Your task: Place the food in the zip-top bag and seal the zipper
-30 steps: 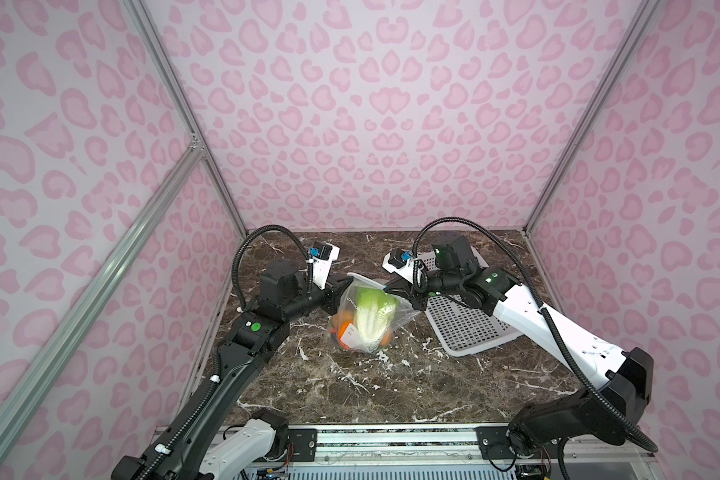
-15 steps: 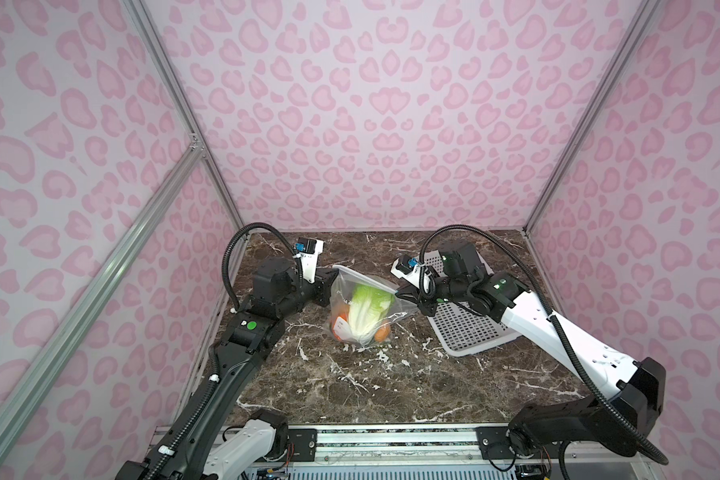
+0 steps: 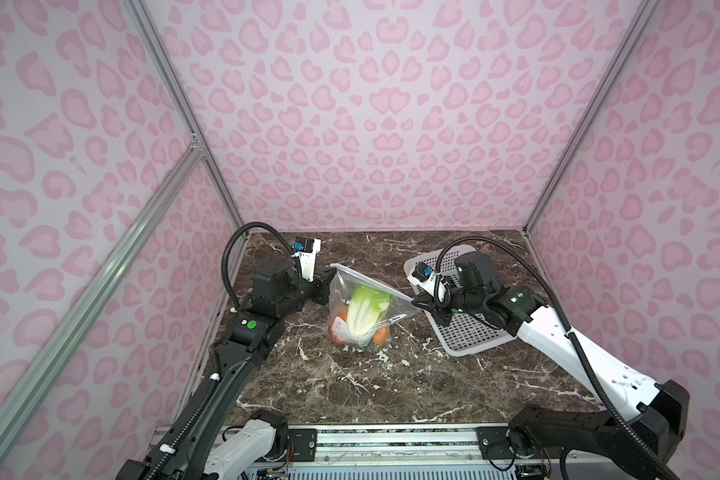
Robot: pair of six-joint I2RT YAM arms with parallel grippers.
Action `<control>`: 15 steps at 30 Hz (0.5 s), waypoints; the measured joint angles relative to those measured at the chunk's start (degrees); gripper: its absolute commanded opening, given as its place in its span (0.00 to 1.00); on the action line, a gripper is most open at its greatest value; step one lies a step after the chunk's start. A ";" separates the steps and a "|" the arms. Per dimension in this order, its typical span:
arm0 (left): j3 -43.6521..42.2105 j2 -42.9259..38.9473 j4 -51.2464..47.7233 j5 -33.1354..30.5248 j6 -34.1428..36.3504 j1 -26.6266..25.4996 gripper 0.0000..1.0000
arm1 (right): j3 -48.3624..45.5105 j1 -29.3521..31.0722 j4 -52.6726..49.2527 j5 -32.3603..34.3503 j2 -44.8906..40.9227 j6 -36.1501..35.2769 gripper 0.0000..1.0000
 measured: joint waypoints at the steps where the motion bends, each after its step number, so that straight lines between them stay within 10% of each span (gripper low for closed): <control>1: 0.00 0.07 0.00 0.00 0.00 0.00 0.04 | -0.44 -0.07 -0.22 0.17 -0.48 0.46 0.08; 15: 0.00 0.13 0.02 -0.17 -0.15 0.00 0.04 | -1.36 -0.72 -1.88 2.47 -1.95 1.33 0.08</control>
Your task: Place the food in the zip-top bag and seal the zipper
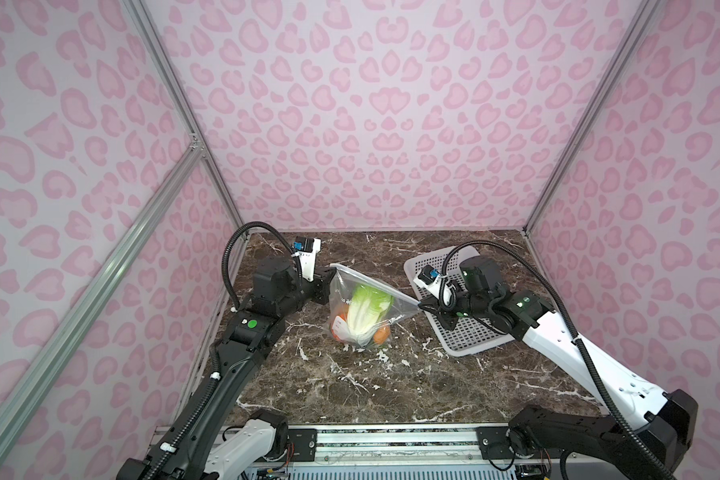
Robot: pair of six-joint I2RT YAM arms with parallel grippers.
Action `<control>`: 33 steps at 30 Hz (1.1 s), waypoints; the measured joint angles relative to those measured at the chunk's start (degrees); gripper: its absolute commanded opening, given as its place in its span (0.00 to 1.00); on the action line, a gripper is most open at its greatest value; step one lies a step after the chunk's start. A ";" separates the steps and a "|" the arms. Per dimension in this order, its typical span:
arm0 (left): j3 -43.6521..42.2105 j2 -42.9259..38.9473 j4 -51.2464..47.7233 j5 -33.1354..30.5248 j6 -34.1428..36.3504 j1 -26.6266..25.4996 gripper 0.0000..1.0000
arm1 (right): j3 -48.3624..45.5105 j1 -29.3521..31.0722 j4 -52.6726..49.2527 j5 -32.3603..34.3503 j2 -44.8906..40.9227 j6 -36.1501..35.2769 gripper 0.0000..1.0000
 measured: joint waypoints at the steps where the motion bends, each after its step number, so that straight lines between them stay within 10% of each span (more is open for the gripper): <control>1: 0.00 0.00 0.00 0.00 0.00 0.00 0.04 | 0.00 -0.04 -0.02 0.02 -0.09 0.00 0.08; 11: 0.00 0.61 0.15 0.68 -0.09 0.09 0.04 | 0.09 -0.15 -0.17 0.39 -0.24 0.61 0.14; 17: 0.00 2.62 2.82 3.52 -1.09 0.20 0.04 | 1.44 -0.31 3.17 -1.18 -0.07 4.15 0.60; 22: 0.00 3.26 3.17 5.73 -1.46 -0.07 0.04 | 1.29 -0.24 11.63 -1.95 0.46 7.69 0.80; 33: 0.02 3.61 3.50 7.37 -1.55 -0.28 0.04 | 11.28 8.09 18.82 -3.65 16.37 9.57 0.80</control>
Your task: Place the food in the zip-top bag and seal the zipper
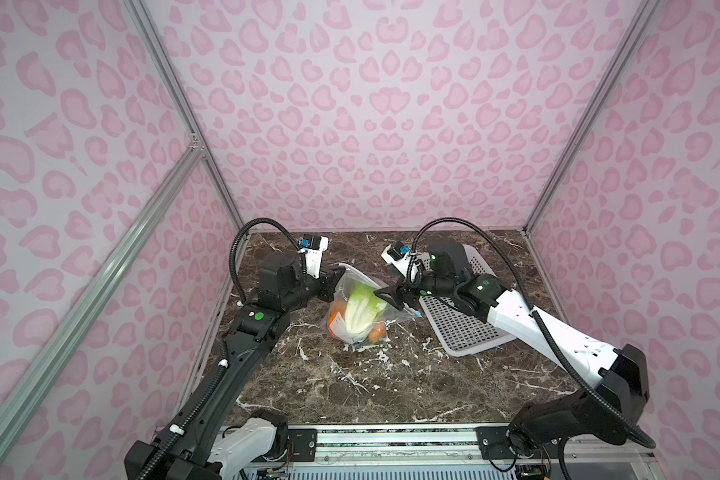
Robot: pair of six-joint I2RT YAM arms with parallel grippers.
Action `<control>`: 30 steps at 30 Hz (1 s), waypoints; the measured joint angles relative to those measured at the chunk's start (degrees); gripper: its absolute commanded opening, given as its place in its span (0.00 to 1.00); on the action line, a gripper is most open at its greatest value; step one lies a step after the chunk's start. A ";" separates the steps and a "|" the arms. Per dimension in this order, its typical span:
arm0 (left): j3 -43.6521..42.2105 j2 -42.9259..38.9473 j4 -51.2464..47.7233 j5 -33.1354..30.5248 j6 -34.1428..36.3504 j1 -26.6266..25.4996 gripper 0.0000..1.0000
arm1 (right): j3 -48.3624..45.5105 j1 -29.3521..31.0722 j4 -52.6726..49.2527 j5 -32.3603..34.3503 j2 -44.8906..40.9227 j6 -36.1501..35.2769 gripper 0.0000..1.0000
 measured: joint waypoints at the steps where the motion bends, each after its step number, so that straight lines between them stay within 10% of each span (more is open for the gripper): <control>1: 0.00 0.00 0.02 0.02 -0.02 0.00 0.04 | 1.18 0.81 0.00 -0.26 1.68 -0.02 0.78; 4: 0.00 -0.02 0.02 0.07 -0.20 -0.13 0.04 | 3.69 2.14 -0.04 -1.33 5.49 0.00 0.64; 9: 0.00 -0.07 0.04 -0.11 -0.63 -0.13 0.06 | 6.71 2.51 -0.68 -2.23 8.94 1.84 0.00; 12: 0.00 -0.37 0.11 -0.96 -1.03 -0.13 0.19 | 7.67 2.54 -0.72 -2.62 9.38 3.02 0.00; 15: 0.00 -1.11 1.01 -2.16 -1.01 -0.02 0.69 | 8.11 2.60 -0.83 -2.93 9.42 3.80 0.00; 18: 0.00 -2.16 1.18 -5.07 -1.11 0.90 0.89 | 9.81 2.99 -2.10 -3.15 9.46 5.20 0.00; 30: -3.21 -3.63 1.68 -21.14 -10.03 19.56 0.96 | 13.11 11.28 -8.26 -5.51 6.01 5.55 0.00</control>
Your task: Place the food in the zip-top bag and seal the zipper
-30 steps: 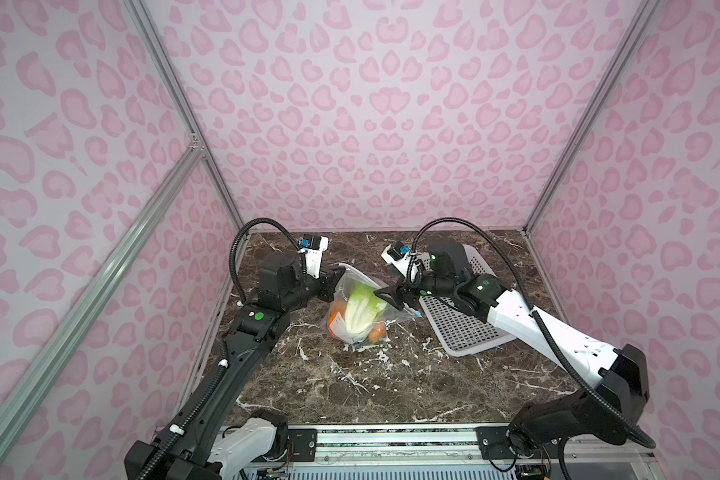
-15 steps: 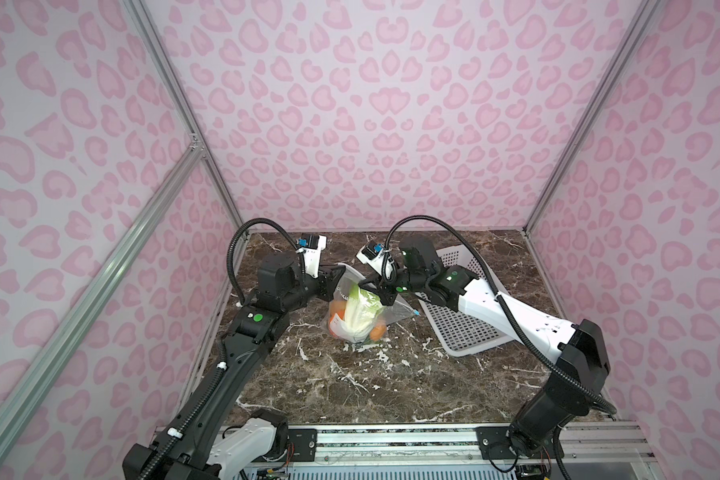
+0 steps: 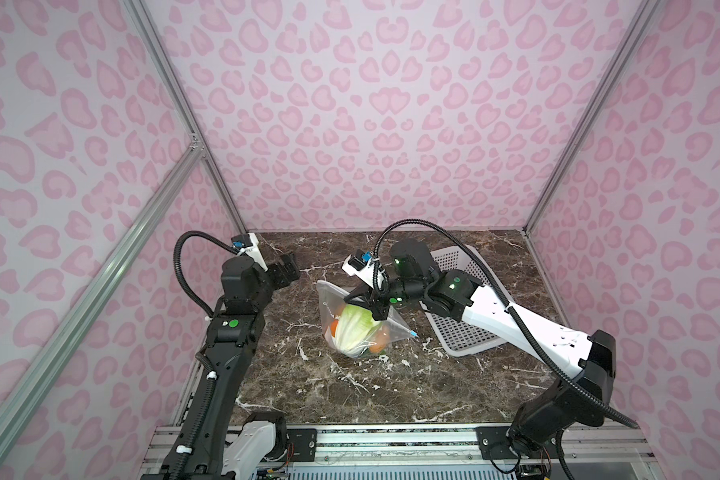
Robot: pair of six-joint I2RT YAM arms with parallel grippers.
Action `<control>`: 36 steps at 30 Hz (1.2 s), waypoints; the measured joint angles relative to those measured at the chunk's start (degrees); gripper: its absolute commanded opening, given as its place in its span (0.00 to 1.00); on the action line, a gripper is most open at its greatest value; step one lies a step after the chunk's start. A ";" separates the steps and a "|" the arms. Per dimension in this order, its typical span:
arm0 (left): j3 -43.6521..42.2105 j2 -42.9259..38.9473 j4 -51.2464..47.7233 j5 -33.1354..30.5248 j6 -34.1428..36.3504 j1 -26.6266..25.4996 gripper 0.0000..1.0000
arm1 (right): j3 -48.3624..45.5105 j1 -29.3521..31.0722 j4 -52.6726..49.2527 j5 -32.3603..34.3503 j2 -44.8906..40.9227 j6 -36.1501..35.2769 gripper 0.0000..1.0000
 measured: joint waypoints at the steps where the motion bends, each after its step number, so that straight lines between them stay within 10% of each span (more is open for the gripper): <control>1: -0.02 0.63 0.20 0.02 -0.46 1.27 0.96 | -0.24 0.52 -0.02 -0.39 -0.13 0.02 0.00; 10: -0.76 2.91 0.55 0.04 -3.21 4.92 0.95 | -1.90 -0.61 0.59 -0.70 6.08 0.92 0.00; 26: -1.07 1.88 0.83 0.04 -3.41 5.05 0.95 | 21.07 -7.80 3.93 17.35 35.08 0.35 0.02; 36: -1.11 0.59 0.87 0.46 -3.34 5.05 0.97 | 31.15 -8.68 -0.33 21.66 40.48 1.11 0.68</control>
